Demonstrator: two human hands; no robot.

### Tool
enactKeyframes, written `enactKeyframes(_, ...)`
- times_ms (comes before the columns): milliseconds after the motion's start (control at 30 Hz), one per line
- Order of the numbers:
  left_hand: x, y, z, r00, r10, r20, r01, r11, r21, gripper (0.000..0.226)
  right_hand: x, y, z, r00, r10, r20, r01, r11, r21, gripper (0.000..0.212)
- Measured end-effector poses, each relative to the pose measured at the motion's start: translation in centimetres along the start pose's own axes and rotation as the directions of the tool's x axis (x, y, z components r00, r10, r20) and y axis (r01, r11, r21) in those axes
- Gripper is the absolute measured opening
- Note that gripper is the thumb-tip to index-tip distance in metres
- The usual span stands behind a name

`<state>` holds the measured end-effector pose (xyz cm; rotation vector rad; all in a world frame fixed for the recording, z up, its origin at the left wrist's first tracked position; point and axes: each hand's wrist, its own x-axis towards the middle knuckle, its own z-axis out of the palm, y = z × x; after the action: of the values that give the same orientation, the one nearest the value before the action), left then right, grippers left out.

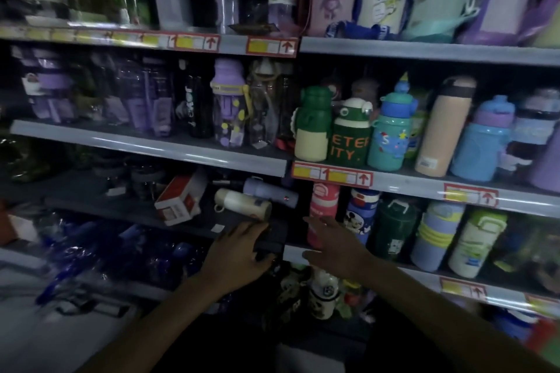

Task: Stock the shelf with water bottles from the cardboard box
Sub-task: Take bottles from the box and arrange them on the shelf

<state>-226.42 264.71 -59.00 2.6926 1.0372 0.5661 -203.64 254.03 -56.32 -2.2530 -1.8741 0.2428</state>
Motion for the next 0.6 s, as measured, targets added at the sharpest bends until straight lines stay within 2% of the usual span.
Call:
enactKeyframes(233,3.3,-1.3,5.6,0.999,-0.050,0.014,0.052,0.972,-0.230,0.064,0.7,2.1,5.0,0.976,0.099,-0.195,-0.062,0.980,0.188,0.071)
enactKeyframes(433,7.5,0.3,9.2,0.986,-0.098,0.137,0.136,0.942,-0.308,0.067,2.4,5.6,6.9,0.927,0.240,-0.288,-0.116,0.914,0.389,0.070)
enactKeyframes(600,11.9,3.0,11.7,0.987,-0.130,0.096,0.159,0.885,-0.437,0.068,4.2,7.5,7.7,0.858,0.257,-0.446,-0.070,0.916,0.394,0.066)
